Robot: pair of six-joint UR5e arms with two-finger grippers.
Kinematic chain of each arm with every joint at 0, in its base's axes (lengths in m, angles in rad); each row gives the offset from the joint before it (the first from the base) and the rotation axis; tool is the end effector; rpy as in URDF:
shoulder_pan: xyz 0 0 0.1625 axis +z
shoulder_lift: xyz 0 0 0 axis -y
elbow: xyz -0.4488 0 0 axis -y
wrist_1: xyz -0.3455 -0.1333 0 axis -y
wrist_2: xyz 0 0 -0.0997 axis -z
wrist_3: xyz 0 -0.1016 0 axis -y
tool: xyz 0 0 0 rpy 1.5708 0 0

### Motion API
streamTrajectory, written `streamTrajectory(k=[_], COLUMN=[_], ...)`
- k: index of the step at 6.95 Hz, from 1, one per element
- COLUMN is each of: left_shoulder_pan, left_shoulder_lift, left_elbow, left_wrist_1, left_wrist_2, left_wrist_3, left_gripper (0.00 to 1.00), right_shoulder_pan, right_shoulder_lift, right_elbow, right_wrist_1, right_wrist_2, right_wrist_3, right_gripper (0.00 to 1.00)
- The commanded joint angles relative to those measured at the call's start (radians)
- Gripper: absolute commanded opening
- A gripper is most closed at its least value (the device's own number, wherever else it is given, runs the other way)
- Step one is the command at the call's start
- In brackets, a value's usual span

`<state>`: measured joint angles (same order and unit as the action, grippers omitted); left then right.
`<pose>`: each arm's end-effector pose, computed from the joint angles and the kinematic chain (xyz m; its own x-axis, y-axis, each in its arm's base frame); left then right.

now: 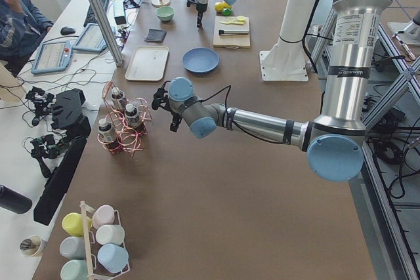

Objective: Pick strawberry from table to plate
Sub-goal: 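Close the right gripper on the strawberry and lift it, then carry the strawberry with the right gripper over the blue plate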

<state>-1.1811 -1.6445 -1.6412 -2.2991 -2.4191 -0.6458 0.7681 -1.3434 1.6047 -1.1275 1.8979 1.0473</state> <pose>0.1336 -0.4754 0.5273 0.4612 0.2671 -0.8461 0.0417 0.9460 0.3214 -0.3424 -0.4707 0.5192 0.7287 0.0457 0.6834 -0.1663 0.9797 0.1118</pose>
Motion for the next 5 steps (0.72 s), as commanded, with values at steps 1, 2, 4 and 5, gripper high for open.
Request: streamTrajectory(k=[1,2,4,5], left_shoulder_pan=[0.0,0.0,0.0,0.0], left_shoulder_lift=[0.0,0.002,0.003,0.003], left_elbow=[0.0,0.0,0.001,0.001], left_wrist_1=[0.001,0.0,-0.002,-0.002], left_wrist_2=[0.0,-0.001,0.0,-0.001], left_wrist_3=[0.0,0.0,-0.002,-0.002], left_gripper=[0.99,0.99,0.99,0.99], right_shoulder_pan=[-0.004,-0.004,-0.033,-0.062], right_shoulder_lift=[0.01,0.027,0.129,0.189], right_elbow=[0.027,0.07,0.08,0.074], right_wrist_1=[-0.002,-0.017,-0.018,-0.018], right_wrist_2=[0.003,0.009,0.007,0.0], right_wrist_3=[0.003,0.011,0.239,0.34], right_gripper=[0.0,0.0,0.0,0.0])
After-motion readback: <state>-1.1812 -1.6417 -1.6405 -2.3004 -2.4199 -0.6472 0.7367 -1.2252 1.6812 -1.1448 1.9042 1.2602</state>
